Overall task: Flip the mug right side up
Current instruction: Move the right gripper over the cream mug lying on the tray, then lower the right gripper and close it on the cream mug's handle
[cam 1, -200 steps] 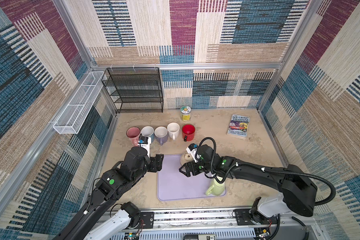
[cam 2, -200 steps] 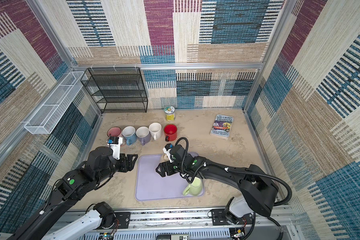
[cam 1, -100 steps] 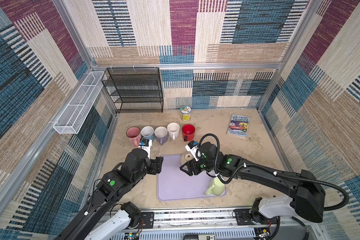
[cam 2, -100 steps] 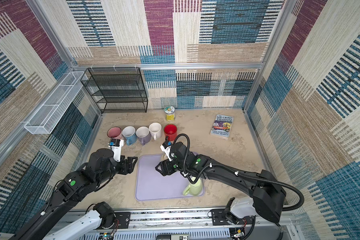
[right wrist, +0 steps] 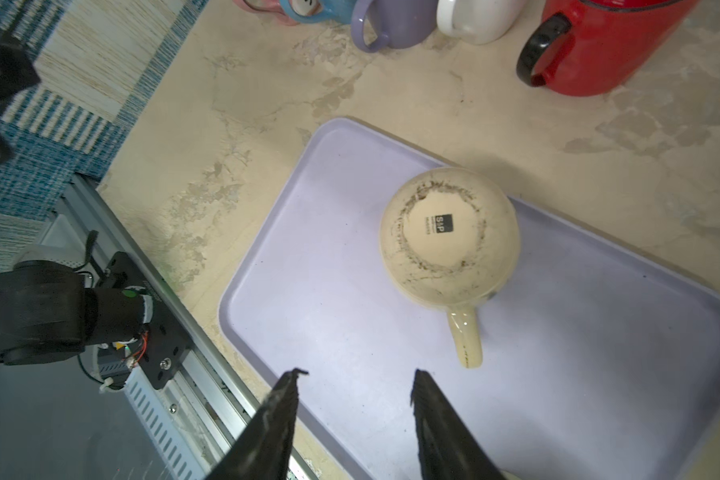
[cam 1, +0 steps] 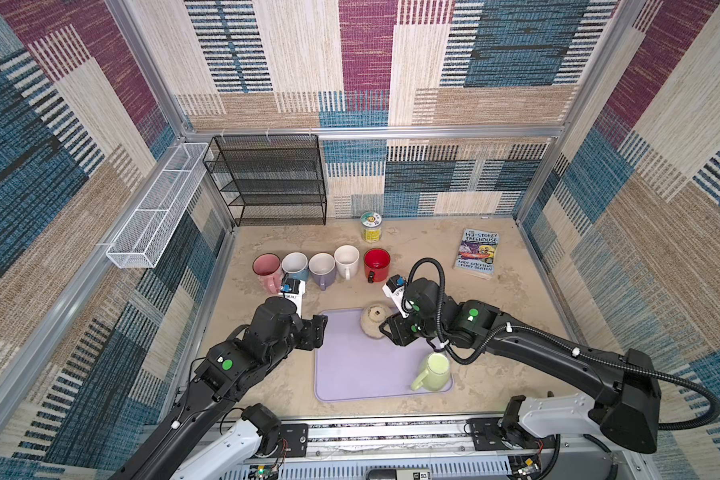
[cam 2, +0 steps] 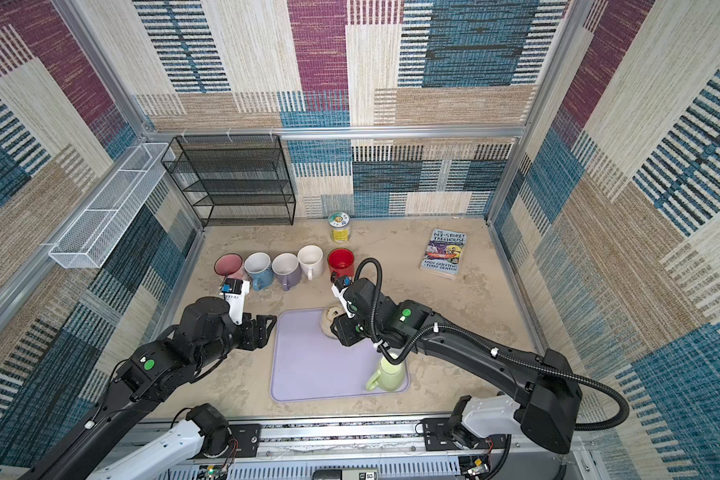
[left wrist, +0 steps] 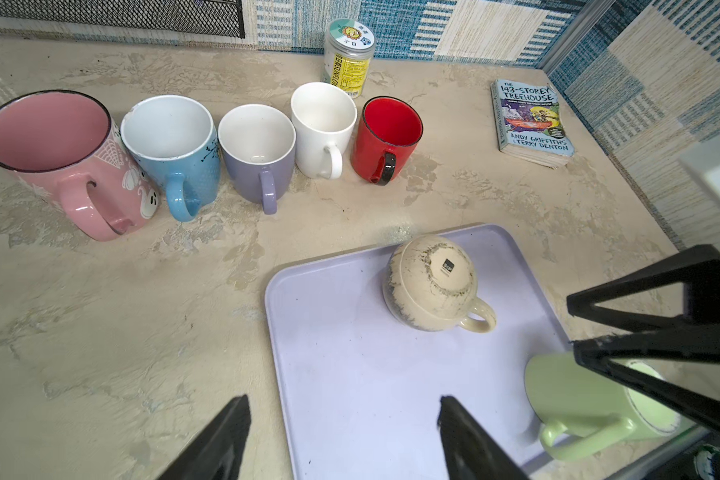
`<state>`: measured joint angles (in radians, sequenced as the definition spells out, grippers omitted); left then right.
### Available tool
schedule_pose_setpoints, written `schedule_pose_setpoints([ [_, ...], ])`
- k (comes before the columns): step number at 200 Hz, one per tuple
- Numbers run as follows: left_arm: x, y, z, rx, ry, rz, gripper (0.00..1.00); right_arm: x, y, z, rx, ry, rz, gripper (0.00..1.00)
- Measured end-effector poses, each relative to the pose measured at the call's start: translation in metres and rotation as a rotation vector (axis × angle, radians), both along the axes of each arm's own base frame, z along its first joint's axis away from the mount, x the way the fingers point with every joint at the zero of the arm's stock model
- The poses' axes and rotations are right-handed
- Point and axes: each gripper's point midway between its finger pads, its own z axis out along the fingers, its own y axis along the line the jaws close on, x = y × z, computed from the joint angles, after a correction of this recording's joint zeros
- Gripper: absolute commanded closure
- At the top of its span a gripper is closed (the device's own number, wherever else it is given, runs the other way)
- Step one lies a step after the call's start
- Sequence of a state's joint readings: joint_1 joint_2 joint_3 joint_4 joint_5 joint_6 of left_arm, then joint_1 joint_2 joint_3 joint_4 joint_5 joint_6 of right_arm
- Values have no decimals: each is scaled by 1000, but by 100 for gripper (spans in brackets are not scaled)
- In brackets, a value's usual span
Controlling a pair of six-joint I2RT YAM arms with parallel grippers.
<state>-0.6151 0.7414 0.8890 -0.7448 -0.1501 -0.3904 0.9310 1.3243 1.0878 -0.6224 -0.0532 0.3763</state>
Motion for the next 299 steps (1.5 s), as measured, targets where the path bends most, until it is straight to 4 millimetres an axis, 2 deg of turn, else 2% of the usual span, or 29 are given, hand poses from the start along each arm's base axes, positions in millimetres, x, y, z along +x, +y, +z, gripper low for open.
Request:
schedule_pose_setpoints([
  [55, 2, 3, -4, 8, 9, 14, 24, 6, -14, -33, -179, 30, -5, 56],
  [120, 7, 2, -15, 34, 48, 22, 24, 19, -24, -74, -303, 71, -4, 55],
  [167, 9, 5, -16, 30, 52, 34, 23, 33, -30, -86, -325, 82, -15, 56],
  [227, 9, 4, -17, 23, 64, 33, 24, 31, -23, -107, -346, 123, 36, 58],
  [299, 12, 4, -22, 10, 91, 35, 24, 35, -21, -112, -337, 121, 38, 67],
])
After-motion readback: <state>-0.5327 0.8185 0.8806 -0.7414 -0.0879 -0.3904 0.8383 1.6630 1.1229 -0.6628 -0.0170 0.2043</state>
